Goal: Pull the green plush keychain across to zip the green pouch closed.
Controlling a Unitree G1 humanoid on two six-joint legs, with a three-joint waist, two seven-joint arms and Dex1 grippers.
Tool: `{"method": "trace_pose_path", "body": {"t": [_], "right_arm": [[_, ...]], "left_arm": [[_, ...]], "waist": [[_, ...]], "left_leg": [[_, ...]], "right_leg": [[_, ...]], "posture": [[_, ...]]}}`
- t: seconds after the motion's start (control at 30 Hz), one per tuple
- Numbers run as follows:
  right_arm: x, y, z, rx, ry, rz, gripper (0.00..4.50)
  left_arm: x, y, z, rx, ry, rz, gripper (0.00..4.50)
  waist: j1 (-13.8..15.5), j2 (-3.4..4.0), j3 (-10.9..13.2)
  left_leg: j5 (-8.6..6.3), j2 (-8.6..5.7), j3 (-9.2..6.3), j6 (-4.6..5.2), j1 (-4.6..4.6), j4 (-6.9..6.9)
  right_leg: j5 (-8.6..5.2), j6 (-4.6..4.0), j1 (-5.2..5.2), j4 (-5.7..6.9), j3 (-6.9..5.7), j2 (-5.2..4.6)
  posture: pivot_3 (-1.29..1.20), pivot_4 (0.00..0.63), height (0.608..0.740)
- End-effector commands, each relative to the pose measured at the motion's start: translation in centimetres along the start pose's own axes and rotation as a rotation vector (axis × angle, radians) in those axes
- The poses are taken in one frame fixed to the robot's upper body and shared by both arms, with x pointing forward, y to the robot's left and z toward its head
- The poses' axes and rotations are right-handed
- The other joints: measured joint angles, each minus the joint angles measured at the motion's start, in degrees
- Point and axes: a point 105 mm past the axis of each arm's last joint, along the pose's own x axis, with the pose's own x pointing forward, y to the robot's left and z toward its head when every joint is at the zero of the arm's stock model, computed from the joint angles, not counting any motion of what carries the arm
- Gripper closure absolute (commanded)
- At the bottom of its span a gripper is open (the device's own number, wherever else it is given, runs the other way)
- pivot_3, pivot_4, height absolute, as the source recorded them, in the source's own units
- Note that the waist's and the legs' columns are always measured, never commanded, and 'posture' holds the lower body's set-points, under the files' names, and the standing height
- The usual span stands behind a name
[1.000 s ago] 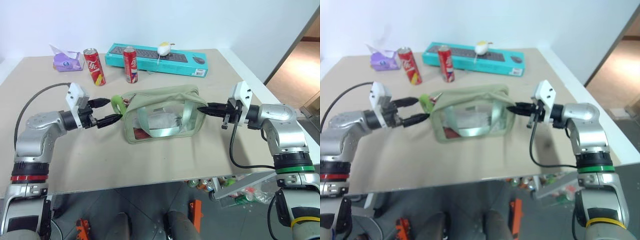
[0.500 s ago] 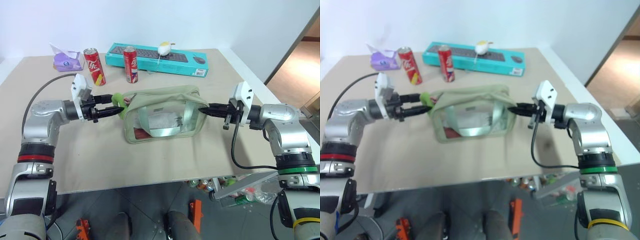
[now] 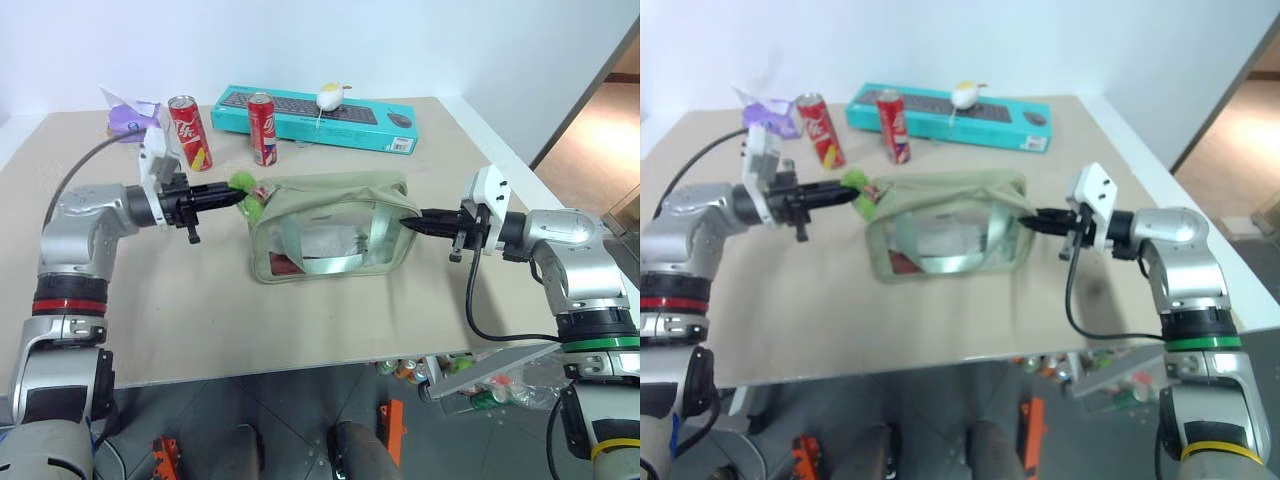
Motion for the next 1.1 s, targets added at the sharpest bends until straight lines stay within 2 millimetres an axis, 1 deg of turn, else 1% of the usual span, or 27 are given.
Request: {"method": "trace_pose_path", "body": {"t": [0.03, 0.1, 0.2, 0.27, 0.37, 0.47, 0.57, 0.63, 0.73, 0.83, 0.97, 1.1], "right_arm": [[-0.6, -0.4, 1.1, -0.041, -0.017, -0.011, 4.5], [-0.5, -0.4, 1.1, -0.041, -0.017, -0.008, 4.5], [-0.5, -0.5, 1.1, -0.043, -0.017, -0.005, 4.5], [-0.5, -0.5, 1.1, -0.045, -0.016, -0.005, 4.5], [-0.5, -0.5, 1.1, -0.045, -0.016, -0.005, 4.5], [-0.4, -0.6, 1.1, -0.046, -0.017, -0.006, 4.5], [-0.4, -0.6, 1.1, -0.047, -0.016, -0.008, 4.5], [-0.5, -0.7, 1.1, -0.047, -0.016, -0.01, 4.5], [-0.7, -0.8, 1.0, -0.048, -0.01, -0.011, 4.5], [-0.8, -0.8, 1.1, -0.049, -0.008, -0.013, 4.5], [-0.8, -0.8, 1.0, -0.048, -0.006, -0.017, 4.5], [-0.8, -0.8, 1.0, -0.048, -0.006, -0.017, 4.5]], "left_arm": [[-0.3, -0.5, 4.7, 0.129, -0.069, -0.013, 4.46], [-0.3, -0.6, 5.6, 0.161, -0.063, -0.017, 4.46], [-0.3, -0.5, 6.3, 0.205, -0.047, -0.009, 4.46], [0.0, -0.7, 6.8, 0.214, -0.056, -0.017, 4.46], [1.0, -1.4, 6.9, 0.232, -0.063, -0.053, 4.46], [2.6, -1.7, 6.8, 0.255, -0.074, -0.061, 4.46], [5.1, -2.6, 7.3, 0.292, -0.09, -0.103, 4.46], [6.0, -3.0, 7.7, 0.29, -0.105, -0.118, 4.46], [7.8, -3.2, 8.2, 0.319, -0.1, -0.116, 4.46], [8.8, -3.1, 8.6, 0.333, -0.091, -0.11, 4.46], [9.2, -2.8, 7.6, 0.353, -0.027, -0.113, 4.46], [9.6, -3.4, 6.4, 0.374, 0.042, -0.168, 4.46]], "waist": [[0.0, 0.0, 0.0], [0.0, 0.0, 0.0], [-0.01, 0.0, 0.0], [-0.01, 0.0, 0.0], [0.0, 0.0, 0.0], [0.01, 0.0, 0.0], [0.04, 0.0, 0.0], [0.04, 0.0, 0.0], [-0.05, 0.0, 0.0], [-0.07, 0.0, 0.01], [-0.13, 0.01, 0.01], [-0.04, 0.01, 0.01]], "left_leg": [[0.0, 0.0, 0.0, 0.0, 0.0, 0.0], [0.0, 0.0, 0.01, 0.0, 0.0, 0.0], [0.0, -0.01, 0.0, 0.0, 0.02, 0.0], [0.0, 0.0, 0.0, 0.0, 0.02, 0.0], [0.0, -0.01, 0.0, 0.0, 0.0, 0.0], [0.0, -0.01, 0.01, 0.0, 0.0, 0.0], [0.0, -0.02, 0.0, 0.0, -0.01, 0.02], [0.0, -0.04, 0.0, 0.0, -0.02, 0.03], [0.0, -0.05, 0.01, 0.0, -0.02, 0.02], [-0.01, -0.07, -0.01, 0.01, -0.03, 0.01], [-0.01, -0.07, 0.0, 0.02, 0.01, 0.0], [-0.01, -0.1, 0.0, 0.02, -0.04, 0.02]], "right_leg": [[0.0, 0.0, 0.0, 0.0, 0.01, 0.0], [-0.01, 0.01, 0.0, 0.0, 0.01, -0.01], [-0.01, 0.01, 0.01, 0.0, 0.01, 0.0], [0.0, 0.01, 0.01, 0.0, 0.0, 0.0], [-0.01, 0.01, 0.01, 0.0, 0.01, -0.01], [-0.01, 0.02, 0.01, -0.01, 0.01, -0.01], [-0.01, 0.02, 0.01, -0.01, 0.01, -0.01], [-0.01, 0.03, 0.01, -0.01, 0.03, 0.0], [-0.01, 0.04, 0.0, -0.01, 0.09, 0.0], [-0.03, 0.07, 0.0, -0.01, 0.1, 0.01], [-0.03, 0.07, -0.01, -0.01, 0.14, 0.02], [-0.04, 0.09, 0.0, -0.01, 0.14, 0.01]], "posture": [[0.0, 0.15, 0.74], [0.0, 0.15, 0.74], [0.0, 0.15, 0.74], [0.0, 0.15, 0.74], [0.0, 0.15, 0.74], [0.0, 0.15, 0.74], [0.0, 0.15, 0.74], [0.0, 0.15, 0.74], [0.0, 0.15, 0.74], [0.0, 0.15, 0.74], [0.0, 0.15, 0.74], [0.0, 0.15, 0.74]]}}
